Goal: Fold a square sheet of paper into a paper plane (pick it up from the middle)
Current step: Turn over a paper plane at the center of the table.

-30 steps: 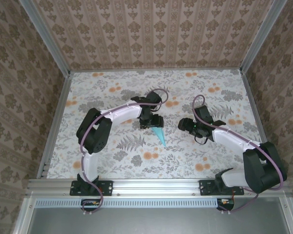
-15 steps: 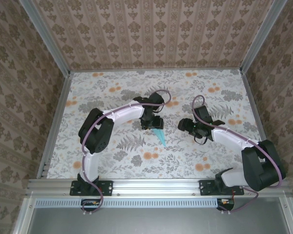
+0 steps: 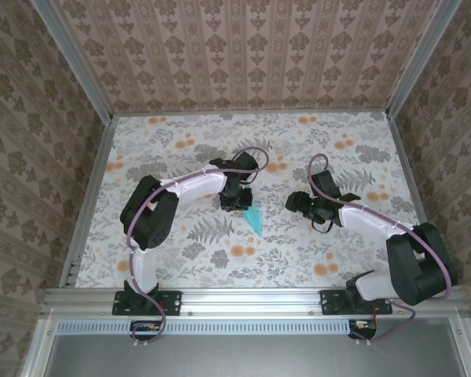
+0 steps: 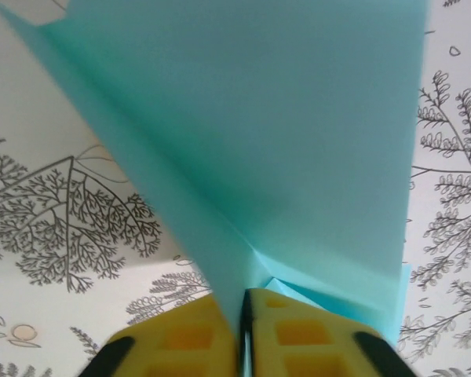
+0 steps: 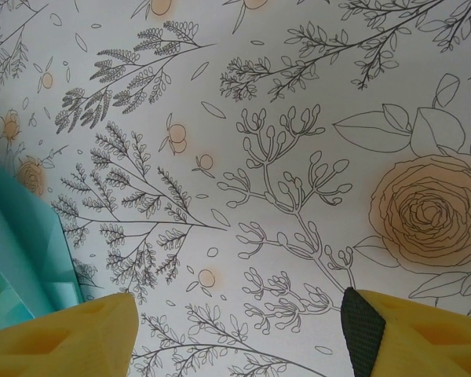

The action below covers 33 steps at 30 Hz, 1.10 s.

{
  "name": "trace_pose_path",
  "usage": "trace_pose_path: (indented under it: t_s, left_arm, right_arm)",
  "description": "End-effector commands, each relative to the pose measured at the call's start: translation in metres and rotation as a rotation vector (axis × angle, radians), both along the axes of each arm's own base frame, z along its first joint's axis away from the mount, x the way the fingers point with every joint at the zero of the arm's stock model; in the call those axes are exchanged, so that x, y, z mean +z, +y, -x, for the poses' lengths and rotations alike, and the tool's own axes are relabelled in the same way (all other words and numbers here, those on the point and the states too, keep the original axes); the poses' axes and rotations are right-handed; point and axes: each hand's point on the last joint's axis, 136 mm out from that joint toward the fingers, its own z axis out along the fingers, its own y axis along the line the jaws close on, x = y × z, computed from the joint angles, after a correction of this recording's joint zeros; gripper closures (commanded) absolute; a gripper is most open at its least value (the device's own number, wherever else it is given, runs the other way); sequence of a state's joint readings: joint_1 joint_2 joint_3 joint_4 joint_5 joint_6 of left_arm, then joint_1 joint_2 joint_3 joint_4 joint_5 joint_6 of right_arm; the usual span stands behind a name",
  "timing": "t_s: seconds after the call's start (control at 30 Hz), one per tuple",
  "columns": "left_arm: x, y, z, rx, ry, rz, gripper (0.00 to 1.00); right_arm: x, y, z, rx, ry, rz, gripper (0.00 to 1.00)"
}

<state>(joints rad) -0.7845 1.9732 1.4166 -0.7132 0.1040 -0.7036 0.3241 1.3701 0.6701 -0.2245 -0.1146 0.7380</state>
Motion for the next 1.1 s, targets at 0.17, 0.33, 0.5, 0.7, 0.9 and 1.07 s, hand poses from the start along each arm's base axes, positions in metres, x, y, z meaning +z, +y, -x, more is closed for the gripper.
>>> trace_pose_path:
  t_s: [0.17, 0.33, 0.5, 0.7, 0.9, 1.07]
  left_arm:
    - [0.059, -0.013, -0.021, -0.035, -0.165, 0.209, 1.0]
    - [0.088, -0.041, -0.024, -0.108, -0.214, 0.462, 1.0]
    - [0.078, -0.059, -0.024, -0.101, -0.138, 0.654, 1.0]
    - [0.053, -0.068, -0.02, -0.107, -0.063, 0.719, 1.0]
    - [0.022, -0.062, -0.015, -0.081, -0.009, 0.683, 1.0]
    - [0.006, -0.055, -0.013, -0.062, 0.02, 0.655, 1.0]
  right_arm:
    - [0.022, 0.009, -0.002, 0.012, -0.062, -0.076, 0.29]
    - [0.04, 0.021, -0.003, 0.047, -0.138, -0.158, 0.3]
    - [0.054, 0.039, -0.002, 0.113, -0.203, -0.216, 0.35]
    - [0.051, 0.058, 0.003, 0.192, -0.201, -0.175, 0.44]
    - [0.036, 0.07, 0.004, 0.24, -0.153, -0.093, 0.49]
    - [0.023, 0.078, 0.002, 0.263, -0.109, -0.046, 0.53]
